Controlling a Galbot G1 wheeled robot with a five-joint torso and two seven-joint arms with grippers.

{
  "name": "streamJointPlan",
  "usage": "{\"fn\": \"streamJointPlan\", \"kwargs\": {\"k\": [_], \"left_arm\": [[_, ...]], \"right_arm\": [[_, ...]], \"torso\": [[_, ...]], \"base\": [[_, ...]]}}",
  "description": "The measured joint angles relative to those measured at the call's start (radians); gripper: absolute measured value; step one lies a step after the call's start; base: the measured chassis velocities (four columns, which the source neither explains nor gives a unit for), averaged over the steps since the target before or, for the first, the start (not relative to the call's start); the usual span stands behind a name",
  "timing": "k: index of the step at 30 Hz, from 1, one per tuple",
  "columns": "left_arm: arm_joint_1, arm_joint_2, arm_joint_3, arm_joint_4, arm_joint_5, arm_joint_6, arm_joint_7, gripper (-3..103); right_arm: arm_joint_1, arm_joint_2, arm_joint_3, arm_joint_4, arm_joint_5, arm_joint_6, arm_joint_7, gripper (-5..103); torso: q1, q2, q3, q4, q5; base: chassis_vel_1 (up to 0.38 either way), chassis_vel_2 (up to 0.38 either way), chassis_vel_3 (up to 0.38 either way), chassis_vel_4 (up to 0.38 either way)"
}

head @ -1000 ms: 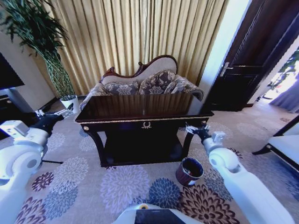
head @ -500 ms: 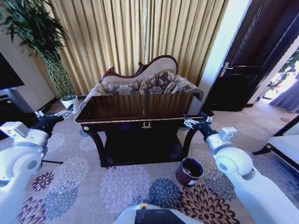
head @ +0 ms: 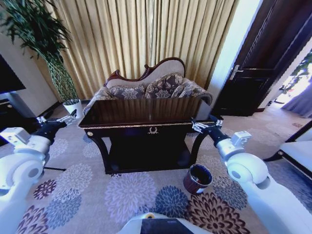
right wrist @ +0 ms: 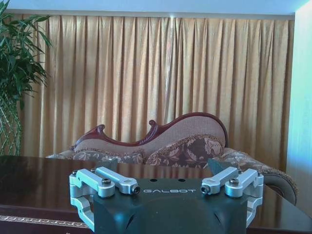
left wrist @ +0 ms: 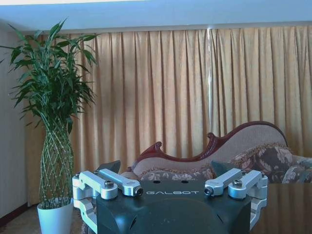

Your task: Move to the front of the table and place the trash on the table into the trash bin.

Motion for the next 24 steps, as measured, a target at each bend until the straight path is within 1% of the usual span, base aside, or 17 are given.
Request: {"fn": "streamJointPlan", "kwargs": {"k": [8,17,24], "left_arm": [[0.0,0.004,0.0,-0.013,0.0,0.0,0.0,100],[0.008,-0.001,0.002,-0.025,0.001,-0.001,0.0,100],[0.007,-0.001,0.004,-0.029,0.001,-0.004,0.0,100]], "right_arm": [[-0.021,0.002,0.024,0.01,-0.002,0.0,-0.001,100],[-0.04,0.004,0.04,0.019,-0.006,0.003,-0.002,100],[-0.048,0.004,0.052,0.024,-0.007,0.005,-0.002,100]], "torso": [[0.0,0.0,0.0,0.0,0.0],[0.0,0.0,0.0,0.0,-0.0001],[0.0,0.0,0.0,-0.0001,0.0002]], "base": [[0.071,-0.056,-0.06,0.071],[0.1,-0.105,-0.112,0.091],[0.073,-0.116,-0.065,0.113]]}}
